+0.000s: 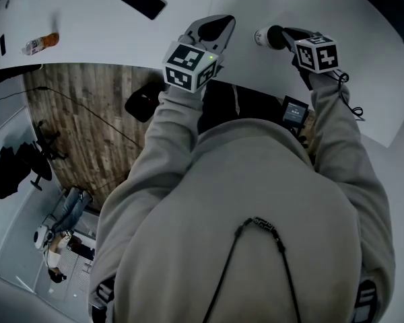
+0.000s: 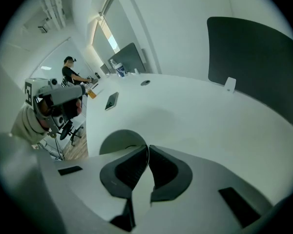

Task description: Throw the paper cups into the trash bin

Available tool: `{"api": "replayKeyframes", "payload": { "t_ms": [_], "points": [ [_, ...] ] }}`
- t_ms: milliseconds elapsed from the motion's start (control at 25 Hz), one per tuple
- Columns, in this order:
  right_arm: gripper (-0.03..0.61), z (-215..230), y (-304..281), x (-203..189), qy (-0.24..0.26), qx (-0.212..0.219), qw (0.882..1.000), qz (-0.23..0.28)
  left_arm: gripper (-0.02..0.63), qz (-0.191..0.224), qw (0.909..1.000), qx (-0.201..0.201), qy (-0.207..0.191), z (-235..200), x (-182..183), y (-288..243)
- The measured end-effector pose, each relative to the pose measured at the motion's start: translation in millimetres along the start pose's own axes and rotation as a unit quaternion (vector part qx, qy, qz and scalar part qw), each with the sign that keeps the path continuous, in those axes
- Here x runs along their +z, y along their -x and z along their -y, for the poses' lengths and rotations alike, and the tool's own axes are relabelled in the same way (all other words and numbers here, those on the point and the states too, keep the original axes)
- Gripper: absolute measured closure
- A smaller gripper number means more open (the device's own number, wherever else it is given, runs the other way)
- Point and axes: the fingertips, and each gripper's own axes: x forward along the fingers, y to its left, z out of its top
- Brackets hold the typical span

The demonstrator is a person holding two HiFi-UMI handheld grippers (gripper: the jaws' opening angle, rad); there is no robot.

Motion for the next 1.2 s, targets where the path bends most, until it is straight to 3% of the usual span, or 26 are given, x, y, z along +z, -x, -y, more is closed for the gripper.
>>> {"api": "replayKeyframes", "payload": {
  "t_ms": [360,640,880,1200],
  "points": [
    [0.543,-9.4,35.9,27.7,0.026,-0.012,0.999,0.035,0.615,0.011,0.9996,0.002,-0.024,11.4,17.3,9.5],
    [0.543,-1.6,65.4,10.4,0.03,-0.015,0.997,0.075,0.615,0.024,0.998,0.001,-0.059,52.3,19.9,1.2],
    [0.543,15.5,101.7,79.8,0.051,-0.038,0.989,0.135,0.615,0.057,0.9941,0.009,-0.092,37.1,77.8,-7.0],
    [0.543,28.9,205.5,136.0,0.068,-0.071,0.966,0.238,0.615,0.11,0.9835,0.007,-0.144,69.9,157.6,-10.6]
  ]
}}
